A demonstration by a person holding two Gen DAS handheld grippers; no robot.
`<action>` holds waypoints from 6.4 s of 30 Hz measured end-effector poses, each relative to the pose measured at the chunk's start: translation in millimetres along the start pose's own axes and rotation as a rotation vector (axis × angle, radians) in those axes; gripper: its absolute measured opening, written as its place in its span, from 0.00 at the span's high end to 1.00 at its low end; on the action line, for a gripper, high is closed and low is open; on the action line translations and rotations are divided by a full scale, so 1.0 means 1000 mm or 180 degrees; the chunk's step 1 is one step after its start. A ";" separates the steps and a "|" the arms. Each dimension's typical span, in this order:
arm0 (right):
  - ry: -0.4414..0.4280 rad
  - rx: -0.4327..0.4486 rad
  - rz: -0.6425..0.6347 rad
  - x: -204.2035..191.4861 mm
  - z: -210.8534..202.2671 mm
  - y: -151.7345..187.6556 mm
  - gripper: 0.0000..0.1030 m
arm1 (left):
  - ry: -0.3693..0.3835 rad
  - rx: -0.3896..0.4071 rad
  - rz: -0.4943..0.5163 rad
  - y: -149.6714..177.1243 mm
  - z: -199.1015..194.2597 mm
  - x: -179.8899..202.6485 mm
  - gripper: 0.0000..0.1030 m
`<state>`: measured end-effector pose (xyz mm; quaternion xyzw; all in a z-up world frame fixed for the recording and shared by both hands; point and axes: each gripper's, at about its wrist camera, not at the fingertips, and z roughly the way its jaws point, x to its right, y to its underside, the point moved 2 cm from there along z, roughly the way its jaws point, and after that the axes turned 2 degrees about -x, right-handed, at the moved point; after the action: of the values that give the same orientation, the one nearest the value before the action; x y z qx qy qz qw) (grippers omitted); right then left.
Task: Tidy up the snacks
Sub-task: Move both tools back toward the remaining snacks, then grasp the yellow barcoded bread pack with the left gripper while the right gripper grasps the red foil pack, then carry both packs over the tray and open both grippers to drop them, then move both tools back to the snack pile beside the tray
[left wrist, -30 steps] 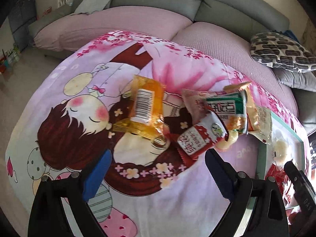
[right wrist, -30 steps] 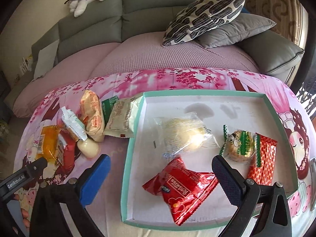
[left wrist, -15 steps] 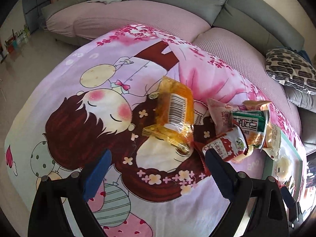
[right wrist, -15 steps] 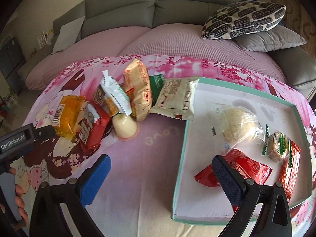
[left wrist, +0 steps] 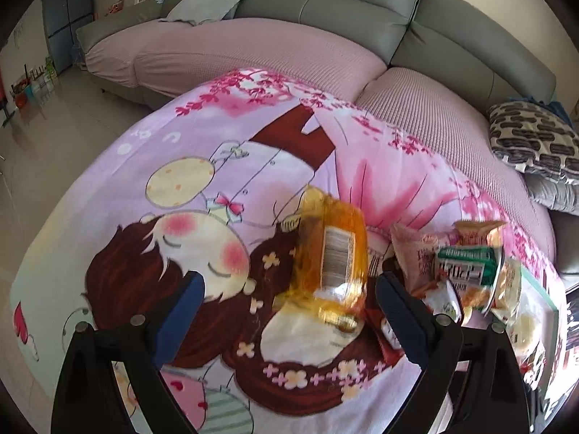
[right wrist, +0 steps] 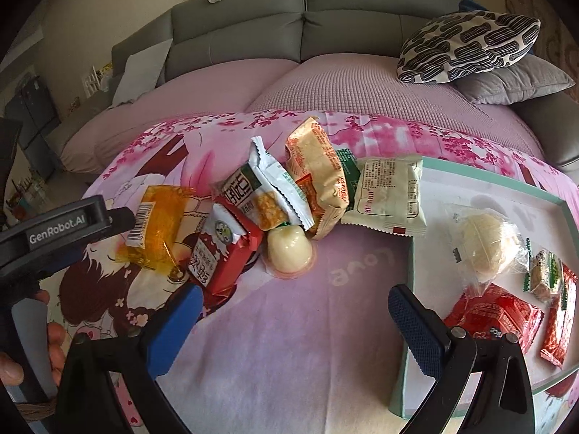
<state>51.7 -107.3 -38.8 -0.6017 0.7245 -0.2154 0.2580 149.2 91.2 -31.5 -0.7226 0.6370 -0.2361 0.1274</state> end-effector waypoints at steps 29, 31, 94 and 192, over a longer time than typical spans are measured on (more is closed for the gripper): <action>0.0130 -0.0183 0.0492 -0.036 0.059 -0.024 0.24 | 0.0354 -0.0401 0.0168 -0.011 0.046 0.009 0.14; 0.0112 -0.0174 0.0527 -0.033 0.056 -0.023 0.38 | 0.0358 -0.0419 0.0174 -0.010 0.047 0.010 0.23; 0.0559 0.0597 0.2056 0.235 -0.111 0.009 0.74 | 0.0964 -0.0003 0.1530 0.059 -0.062 0.178 0.60; 0.1002 0.0468 0.1415 0.245 -0.088 0.005 0.00 | 0.0686 -0.0088 0.1870 0.077 -0.012 0.274 0.06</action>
<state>-43.0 -347.0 -1.5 -0.3670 0.8523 -0.2963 0.2261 97.9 -188.7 -9.9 -0.4801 0.8316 -0.2557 0.1121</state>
